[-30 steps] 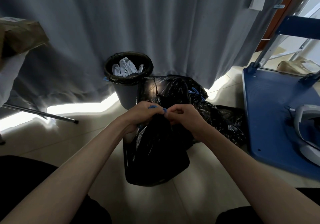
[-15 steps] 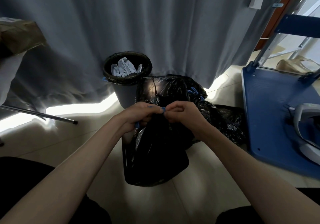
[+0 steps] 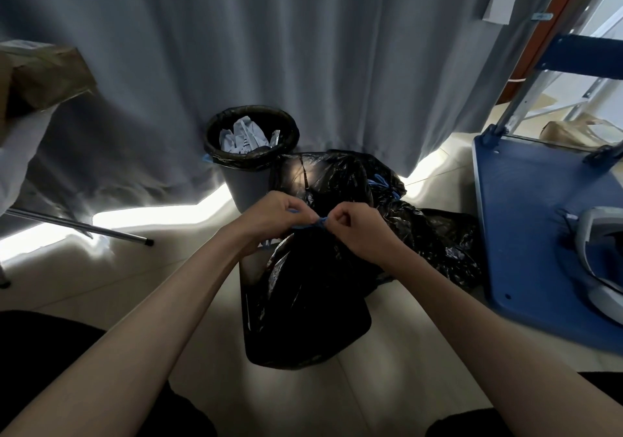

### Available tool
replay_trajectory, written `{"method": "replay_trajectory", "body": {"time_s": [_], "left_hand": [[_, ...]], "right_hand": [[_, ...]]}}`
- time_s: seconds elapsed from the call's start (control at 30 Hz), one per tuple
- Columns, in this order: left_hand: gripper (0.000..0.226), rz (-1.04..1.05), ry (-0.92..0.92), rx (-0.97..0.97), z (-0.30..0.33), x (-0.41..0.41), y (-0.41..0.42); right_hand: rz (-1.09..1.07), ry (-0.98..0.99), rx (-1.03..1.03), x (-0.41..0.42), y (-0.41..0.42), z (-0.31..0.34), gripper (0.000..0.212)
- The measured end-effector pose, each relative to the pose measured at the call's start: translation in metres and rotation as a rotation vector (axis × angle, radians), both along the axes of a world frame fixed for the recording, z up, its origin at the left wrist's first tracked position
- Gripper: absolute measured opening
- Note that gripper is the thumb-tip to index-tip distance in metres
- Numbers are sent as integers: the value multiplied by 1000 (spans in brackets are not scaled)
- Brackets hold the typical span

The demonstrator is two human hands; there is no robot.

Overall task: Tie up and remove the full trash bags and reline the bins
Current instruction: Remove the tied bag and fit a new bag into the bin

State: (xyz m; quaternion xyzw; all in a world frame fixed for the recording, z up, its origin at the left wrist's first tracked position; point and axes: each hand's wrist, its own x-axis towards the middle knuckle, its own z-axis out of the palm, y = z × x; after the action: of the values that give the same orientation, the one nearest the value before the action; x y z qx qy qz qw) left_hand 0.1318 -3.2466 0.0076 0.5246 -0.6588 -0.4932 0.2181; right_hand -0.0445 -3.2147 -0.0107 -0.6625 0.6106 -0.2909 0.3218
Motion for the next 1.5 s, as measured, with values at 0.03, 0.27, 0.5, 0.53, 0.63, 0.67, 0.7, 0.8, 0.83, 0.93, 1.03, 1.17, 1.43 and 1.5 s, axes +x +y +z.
{"method": "replay_trajectory", "body": {"time_s": [0.03, 0.27, 0.5, 0.53, 0.63, 0.67, 0.7, 0.8, 0.83, 0.93, 1.03, 1.17, 1.43, 1.5], "left_hand": [[20, -1, -19, -30, 1, 0, -1], [13, 62, -63, -158, -9, -2, -2], [21, 110, -171, -255, -29, 4, -13], [22, 119, -190, -268, -32, 4, -13], [23, 176, -217, -307, -41, 0, -10], [23, 200, -213, -326, -43, -1, -9], [22, 212, -200, -339, -44, -2, -8], [17, 138, -144, -312, -36, 6, -7], [22, 95, -126, -271, -31, 10, -7], [30, 4, -109, -175, -23, 13, 0], [31, -36, -139, -200, -32, 4, 9], [19, 32, -203, -326, -47, -2, 10], [15, -6, -506, -486, -50, -11, 14], [24, -76, -419, -373, -37, -2, 4]], "right_hand": [[26, 34, 16, 0, 0, 3, 13], [143, 104, 256, 1, 1, 24, 22], [214, -21, 485, -12, 4, 21, 30], [226, -22, 498, -13, 5, 19, 31], [261, -17, 524, -13, 7, 13, 32], [260, -19, 523, -13, 7, 11, 31], [246, -34, 514, -13, 8, 9, 30], [139, -118, 447, -12, 9, 9, 24], [105, -135, 416, -13, 9, 9, 22], [64, -168, 378, -11, 9, 10, 20], [65, -226, 356, -4, 10, 11, 21], [82, -220, 314, 4, 16, 13, 22], [88, -199, 258, 2, 19, 6, 12], [45, -157, 218, -1, 17, 5, 17]]}}
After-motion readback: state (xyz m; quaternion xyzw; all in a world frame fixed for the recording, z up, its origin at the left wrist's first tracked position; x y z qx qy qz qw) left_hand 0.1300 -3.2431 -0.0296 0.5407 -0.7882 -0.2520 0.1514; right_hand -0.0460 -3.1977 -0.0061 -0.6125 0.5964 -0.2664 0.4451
